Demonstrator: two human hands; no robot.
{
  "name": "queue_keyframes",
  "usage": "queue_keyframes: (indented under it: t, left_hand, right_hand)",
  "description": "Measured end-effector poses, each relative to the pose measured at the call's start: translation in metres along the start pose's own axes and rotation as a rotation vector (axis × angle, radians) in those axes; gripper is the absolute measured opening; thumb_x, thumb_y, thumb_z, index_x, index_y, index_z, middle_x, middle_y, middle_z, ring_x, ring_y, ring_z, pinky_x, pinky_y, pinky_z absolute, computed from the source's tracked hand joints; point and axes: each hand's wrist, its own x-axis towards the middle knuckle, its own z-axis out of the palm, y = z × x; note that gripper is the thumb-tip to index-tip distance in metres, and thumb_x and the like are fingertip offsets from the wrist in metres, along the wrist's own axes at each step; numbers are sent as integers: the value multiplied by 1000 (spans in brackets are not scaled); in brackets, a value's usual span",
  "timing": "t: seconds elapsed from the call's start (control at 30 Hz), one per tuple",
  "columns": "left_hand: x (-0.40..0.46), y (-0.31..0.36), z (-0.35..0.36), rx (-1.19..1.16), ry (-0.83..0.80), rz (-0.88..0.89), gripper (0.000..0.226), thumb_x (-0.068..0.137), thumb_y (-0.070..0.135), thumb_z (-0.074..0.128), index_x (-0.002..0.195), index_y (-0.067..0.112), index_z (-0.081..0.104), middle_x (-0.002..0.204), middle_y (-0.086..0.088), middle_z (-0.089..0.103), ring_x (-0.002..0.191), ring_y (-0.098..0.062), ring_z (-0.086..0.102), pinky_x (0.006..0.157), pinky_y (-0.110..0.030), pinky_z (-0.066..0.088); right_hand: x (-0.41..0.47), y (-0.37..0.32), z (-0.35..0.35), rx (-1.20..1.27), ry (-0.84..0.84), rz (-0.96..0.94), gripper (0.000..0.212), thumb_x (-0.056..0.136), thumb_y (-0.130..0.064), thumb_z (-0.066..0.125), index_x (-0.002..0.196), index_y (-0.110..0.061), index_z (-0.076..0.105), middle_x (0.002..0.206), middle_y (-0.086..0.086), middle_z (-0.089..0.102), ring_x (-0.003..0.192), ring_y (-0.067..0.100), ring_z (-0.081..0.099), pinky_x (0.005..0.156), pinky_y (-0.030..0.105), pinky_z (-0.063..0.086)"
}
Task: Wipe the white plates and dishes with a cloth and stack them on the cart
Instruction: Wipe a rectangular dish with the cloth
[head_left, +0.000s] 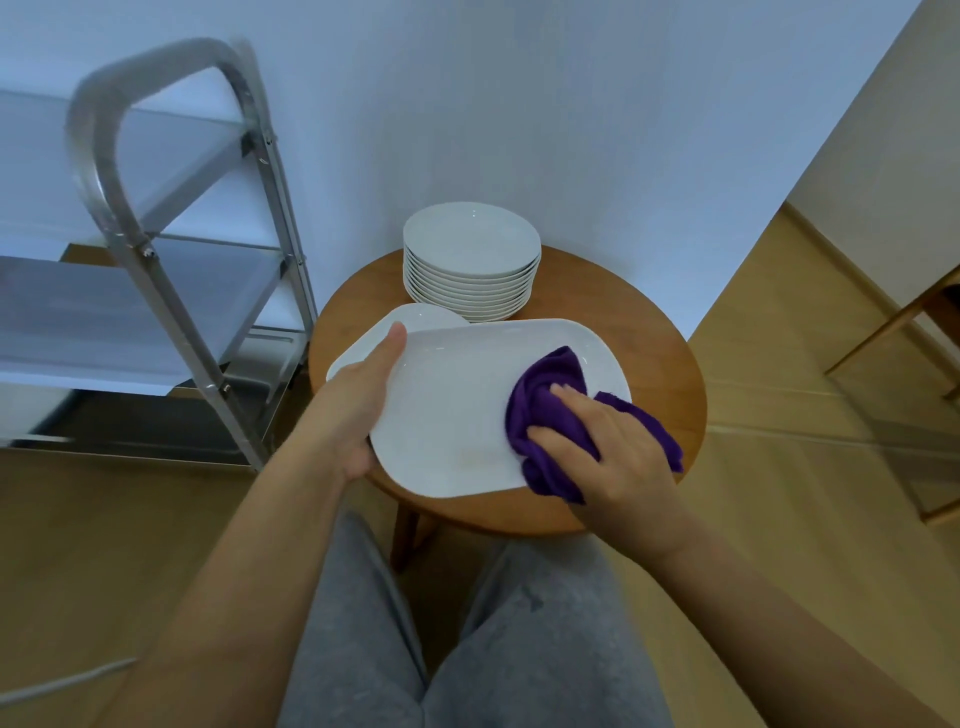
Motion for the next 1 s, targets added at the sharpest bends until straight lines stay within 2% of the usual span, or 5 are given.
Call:
queue_keyframes:
  t: [0.2, 0.33, 0.73, 0.9, 1.0]
  left_hand:
    - [-16, -32, 35, -317, 286, 230, 35, 87, 43, 58, 120, 38, 48, 109, 7, 60, 94, -18, 62, 68, -33, 58]
    - [-23, -51, 53, -115, 440, 364, 45, 96, 35, 47, 136, 42, 27, 108, 15, 46, 87, -8, 54, 66, -22, 55]
    - [5, 26, -7, 83, -68, 131, 10, 96, 16, 47, 91, 21, 54, 61, 6, 71, 55, -9, 68, 44, -23, 53]
    - [16, 25, -4, 204, -126, 10, 80, 58, 81, 45, 114, 26, 54, 110, -1, 68, 94, -22, 67, 69, -36, 57]
    - [19, 5, 2, 272, -66, 158, 98, 48, 85, 44, 134, 38, 40, 137, 4, 46, 117, -20, 50, 90, -42, 45]
  right_hand:
    - [15, -36, 9, -35, -20, 372, 50, 49, 0, 90, 96, -1, 72, 100, 23, 68, 76, 36, 68, 55, 38, 57]
    - [25, -58, 16, 33, -97, 556, 69, 37, 4, 92, 102, -1, 69, 102, 22, 68, 81, 38, 68, 57, 41, 57]
    - [-6, -26, -1, 185, -85, -18, 61, 71, -25, 81, 119, -17, 45, 129, 12, 50, 116, 27, 50, 92, 37, 49]
    - [19, -29, -28, 865, -181, 640, 46, 68, -29, 81, 104, -38, 53, 100, -27, 64, 94, -3, 61, 72, 8, 49]
    - [22, -10, -30, 1300, -20, 1017, 60, 56, -24, 87, 108, -31, 55, 96, -17, 69, 90, 5, 66, 64, 17, 53]
